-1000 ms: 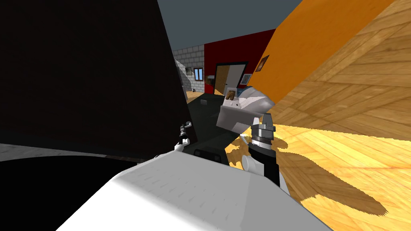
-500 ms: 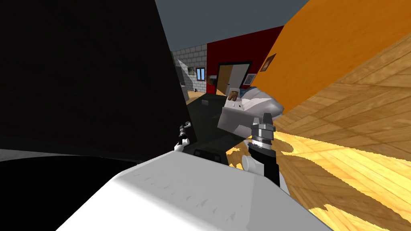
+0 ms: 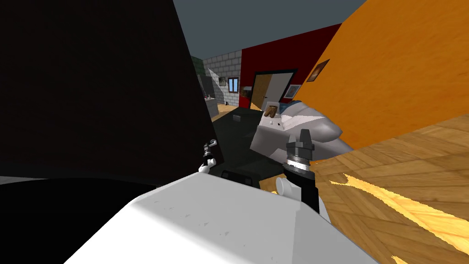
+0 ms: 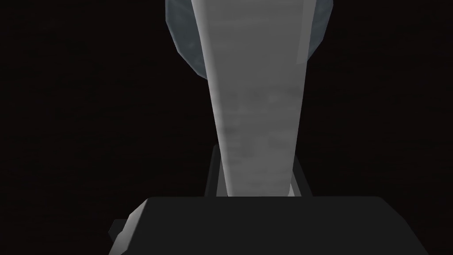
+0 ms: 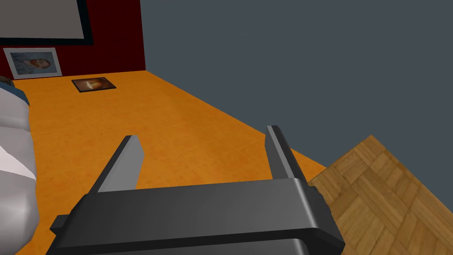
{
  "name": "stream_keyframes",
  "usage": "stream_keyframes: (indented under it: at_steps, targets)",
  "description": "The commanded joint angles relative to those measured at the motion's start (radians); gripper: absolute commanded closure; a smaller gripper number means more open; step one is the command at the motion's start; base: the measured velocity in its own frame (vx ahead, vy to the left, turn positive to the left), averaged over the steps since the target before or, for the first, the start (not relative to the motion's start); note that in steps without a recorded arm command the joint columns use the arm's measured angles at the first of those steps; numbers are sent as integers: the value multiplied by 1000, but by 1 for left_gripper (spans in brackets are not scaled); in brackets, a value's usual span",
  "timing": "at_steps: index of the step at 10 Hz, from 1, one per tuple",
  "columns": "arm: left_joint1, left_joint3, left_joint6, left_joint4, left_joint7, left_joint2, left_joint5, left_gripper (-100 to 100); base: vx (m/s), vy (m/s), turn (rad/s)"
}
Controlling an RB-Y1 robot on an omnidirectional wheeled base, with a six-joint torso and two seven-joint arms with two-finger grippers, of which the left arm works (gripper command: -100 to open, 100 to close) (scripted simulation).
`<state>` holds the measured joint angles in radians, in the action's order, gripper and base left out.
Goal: Push the door open
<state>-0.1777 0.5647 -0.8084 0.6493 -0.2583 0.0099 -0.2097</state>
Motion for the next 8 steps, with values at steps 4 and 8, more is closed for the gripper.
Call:
stream_keyframes:
  at_steps: [4,8]
  targets:
    - [-15,57,-21,-14,3,-35,22,100,187,-39,113]
    - [-12,102,-36,-30,-8,13,2,100,133,-5,45]
